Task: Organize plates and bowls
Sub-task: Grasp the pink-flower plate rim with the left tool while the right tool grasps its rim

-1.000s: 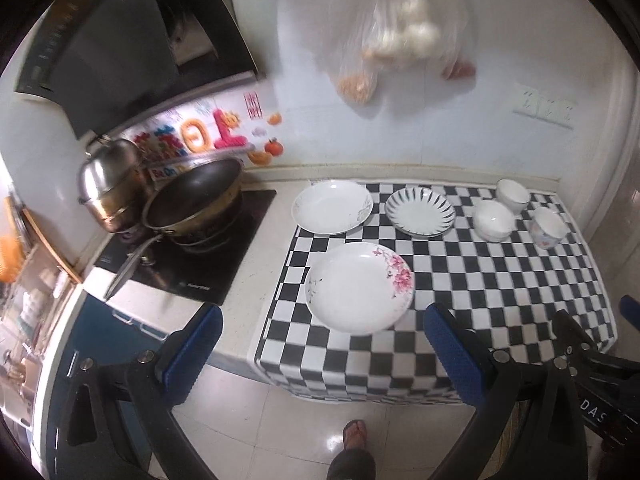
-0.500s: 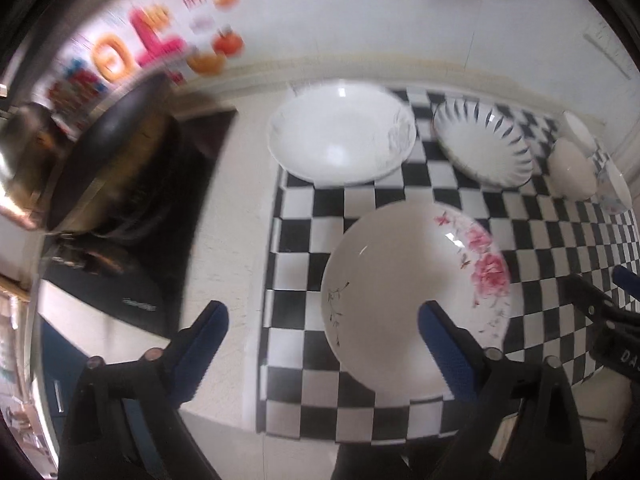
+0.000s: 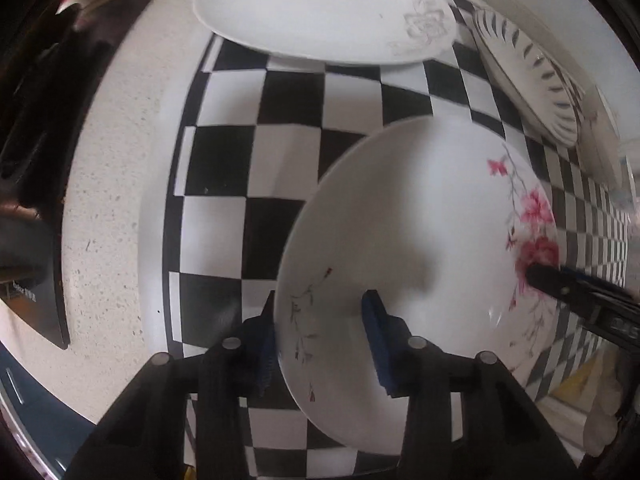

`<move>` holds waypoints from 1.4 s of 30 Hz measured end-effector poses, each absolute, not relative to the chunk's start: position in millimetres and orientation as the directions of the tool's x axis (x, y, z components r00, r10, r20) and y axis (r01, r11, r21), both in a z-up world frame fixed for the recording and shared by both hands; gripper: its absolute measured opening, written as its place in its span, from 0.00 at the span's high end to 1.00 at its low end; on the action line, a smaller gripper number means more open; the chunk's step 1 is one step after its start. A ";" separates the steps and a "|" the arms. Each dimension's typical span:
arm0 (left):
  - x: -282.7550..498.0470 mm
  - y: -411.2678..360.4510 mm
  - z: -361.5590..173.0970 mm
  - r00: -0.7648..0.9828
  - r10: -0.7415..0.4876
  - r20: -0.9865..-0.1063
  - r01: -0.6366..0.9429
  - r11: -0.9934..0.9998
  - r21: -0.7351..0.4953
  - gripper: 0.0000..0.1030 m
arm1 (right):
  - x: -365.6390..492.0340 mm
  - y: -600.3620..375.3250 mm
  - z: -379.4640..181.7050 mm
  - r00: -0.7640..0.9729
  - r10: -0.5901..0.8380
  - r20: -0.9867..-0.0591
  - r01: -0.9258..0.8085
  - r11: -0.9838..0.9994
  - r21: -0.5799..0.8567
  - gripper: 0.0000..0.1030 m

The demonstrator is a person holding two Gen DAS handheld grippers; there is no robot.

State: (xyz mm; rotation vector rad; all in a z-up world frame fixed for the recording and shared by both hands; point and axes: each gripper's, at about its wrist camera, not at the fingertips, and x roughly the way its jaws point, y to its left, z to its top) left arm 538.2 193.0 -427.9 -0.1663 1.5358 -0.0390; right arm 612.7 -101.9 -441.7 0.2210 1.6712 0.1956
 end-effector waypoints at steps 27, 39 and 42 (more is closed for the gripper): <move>542.7 47.6 -399.3 0.042 -0.145 -0.989 0.074 0.987 -0.141 0.68 | 584.6 -197.4 -414.4 -0.074 0.289 -0.954 0.075 0.956 0.284 0.80; 558.4 7.6 -418.9 0.005 -0.101 -0.995 0.112 0.989 -0.100 0.68 | 580.2 -228.0 -437.7 -0.079 0.290 -0.954 0.113 0.953 0.280 0.80; 556.2 6.1 -419.6 0.003 -0.094 -0.996 0.107 0.990 -0.093 0.68 | 582.2 -234.1 -439.2 -0.083 0.294 -0.952 0.108 0.953 0.284 0.80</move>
